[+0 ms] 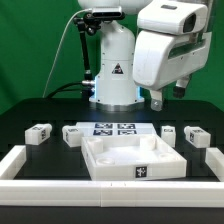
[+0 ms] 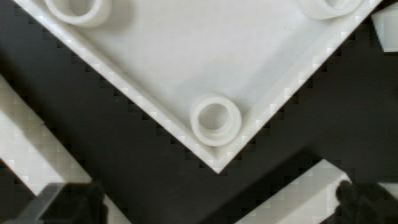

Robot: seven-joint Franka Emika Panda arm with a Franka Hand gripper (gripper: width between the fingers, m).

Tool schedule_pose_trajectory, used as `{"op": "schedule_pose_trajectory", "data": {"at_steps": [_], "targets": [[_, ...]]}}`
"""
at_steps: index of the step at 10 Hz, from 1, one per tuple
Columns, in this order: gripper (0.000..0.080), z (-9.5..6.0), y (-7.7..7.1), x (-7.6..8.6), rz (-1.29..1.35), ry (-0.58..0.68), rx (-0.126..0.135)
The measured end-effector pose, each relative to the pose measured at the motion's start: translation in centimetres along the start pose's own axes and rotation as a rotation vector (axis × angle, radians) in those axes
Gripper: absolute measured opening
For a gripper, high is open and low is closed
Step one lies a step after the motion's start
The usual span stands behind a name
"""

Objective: Assemble one leg

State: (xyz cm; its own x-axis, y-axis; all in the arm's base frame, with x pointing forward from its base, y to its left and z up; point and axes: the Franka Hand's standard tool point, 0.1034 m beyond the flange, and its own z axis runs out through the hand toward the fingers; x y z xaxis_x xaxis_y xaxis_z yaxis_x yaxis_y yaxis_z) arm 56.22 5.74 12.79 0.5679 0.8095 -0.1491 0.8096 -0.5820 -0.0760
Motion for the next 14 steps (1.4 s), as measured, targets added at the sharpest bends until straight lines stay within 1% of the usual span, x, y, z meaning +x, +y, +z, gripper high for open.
{"op": "schedule_pose_trajectory", "data": {"at_steps": [7,8,9,10,11,12,13,14], "targets": [[0.065,0.1,-0.1,-0.1,-0.004,0.001,0.001],[0.065,0.9,-0.4,-0.8,-0.076,0.015,-0.004],[0.065,1.8,-0.7,-1.9,-0.173,0.031,-0.018],[0.065,2.5,-1.1,-2.9,-0.277,0.051,-0.04],[0.065,3.1,-1.5,-3.6,-0.344,0.055,-0.048],[0.065,3.5,-1.6,-4.1,-0.412,0.069,-0.064],[0.065,3.9,-1.6,-4.7,-0.402,0.066,-0.055],[0.065,3.9,-1.5,-4.8,-0.399,0.065,-0.056]]}}
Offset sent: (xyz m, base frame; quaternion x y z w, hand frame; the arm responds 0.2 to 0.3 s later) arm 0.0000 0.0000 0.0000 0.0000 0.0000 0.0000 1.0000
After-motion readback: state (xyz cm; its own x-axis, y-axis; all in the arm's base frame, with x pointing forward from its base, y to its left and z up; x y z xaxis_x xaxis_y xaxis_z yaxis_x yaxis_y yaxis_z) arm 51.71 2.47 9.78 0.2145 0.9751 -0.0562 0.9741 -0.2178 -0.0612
